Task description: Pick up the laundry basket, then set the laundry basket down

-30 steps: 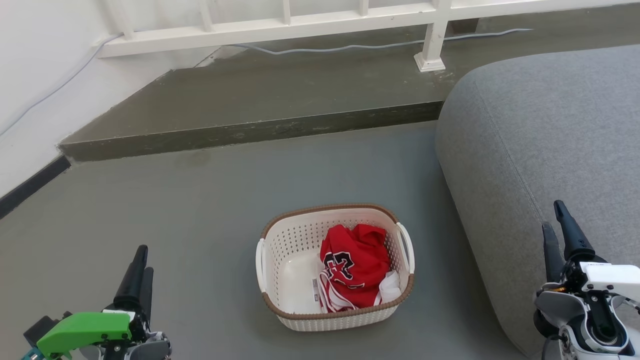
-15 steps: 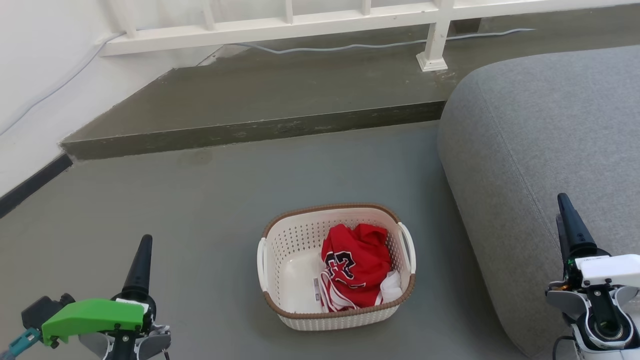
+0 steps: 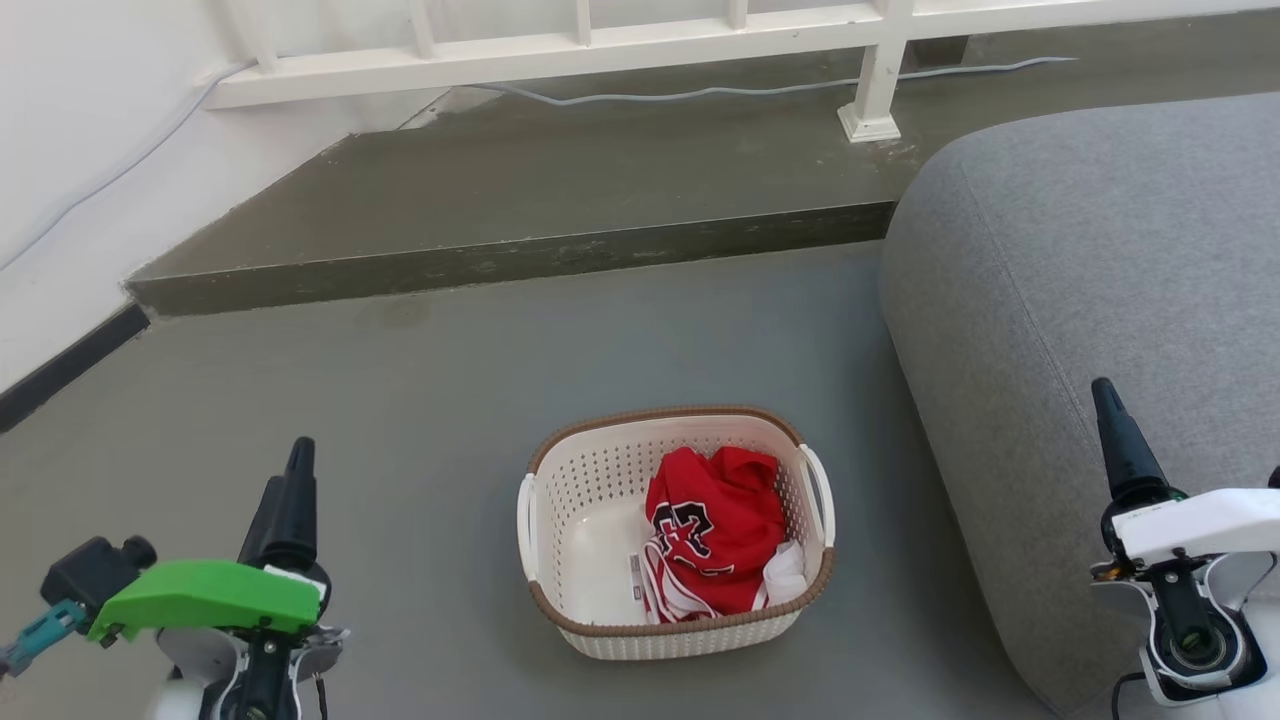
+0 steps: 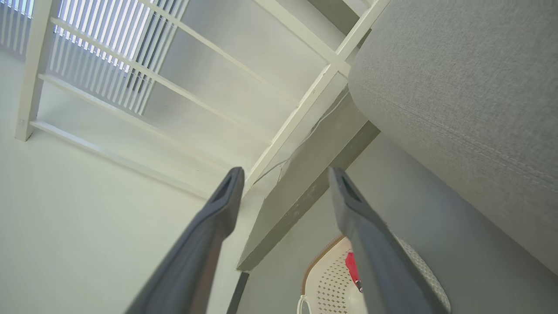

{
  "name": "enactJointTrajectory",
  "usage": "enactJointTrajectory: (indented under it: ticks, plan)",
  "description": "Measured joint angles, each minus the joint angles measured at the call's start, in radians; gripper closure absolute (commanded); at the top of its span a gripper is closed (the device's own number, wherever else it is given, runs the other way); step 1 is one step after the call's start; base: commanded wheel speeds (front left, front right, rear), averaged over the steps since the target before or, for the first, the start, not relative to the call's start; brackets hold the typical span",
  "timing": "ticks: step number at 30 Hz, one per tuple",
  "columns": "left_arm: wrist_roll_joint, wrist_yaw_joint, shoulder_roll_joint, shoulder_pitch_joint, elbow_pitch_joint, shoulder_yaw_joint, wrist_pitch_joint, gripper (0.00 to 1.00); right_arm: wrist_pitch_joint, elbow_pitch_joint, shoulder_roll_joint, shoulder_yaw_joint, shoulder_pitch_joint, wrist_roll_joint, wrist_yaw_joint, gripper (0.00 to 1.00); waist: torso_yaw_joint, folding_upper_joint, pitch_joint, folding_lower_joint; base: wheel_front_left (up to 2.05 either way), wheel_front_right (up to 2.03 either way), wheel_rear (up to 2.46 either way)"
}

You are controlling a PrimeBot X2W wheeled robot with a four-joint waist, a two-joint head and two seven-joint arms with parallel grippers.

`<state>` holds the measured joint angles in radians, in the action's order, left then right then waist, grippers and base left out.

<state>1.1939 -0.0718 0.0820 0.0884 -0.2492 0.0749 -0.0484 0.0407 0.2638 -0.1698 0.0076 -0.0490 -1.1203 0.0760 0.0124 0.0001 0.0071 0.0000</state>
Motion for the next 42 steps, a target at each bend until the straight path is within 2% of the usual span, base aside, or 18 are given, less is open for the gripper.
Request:
enactJointTrajectory:
  ticks: [16, 33, 42]
  plan:
    - [-0.269, 0.056, 0.007, 0.010, 0.021, 0.068, -0.050, 0.00, 0.048, -0.015, -0.041, 0.091, -0.006, 0.251, -0.052, 0.00, 0.005, 0.0000, -0.003, 0.0000, 0.00, 0.00, 0.00]
    - [-0.530, 0.109, 0.008, 0.010, 0.020, 0.123, -0.102, 0.00, 0.106, -0.014, -0.065, 0.199, -0.006, 0.484, -0.078, 0.00, 0.014, 0.0000, -0.008, 0.0000, 0.00, 0.00, 0.00]
    - [-0.631, 0.134, 0.003, 0.009, 0.020, 0.133, -0.130, 0.00, 0.134, -0.011, -0.076, 0.239, -0.006, 0.593, -0.089, 0.00, 0.015, 0.0000, -0.009, 0.0000, 0.00, 0.00, 0.00]
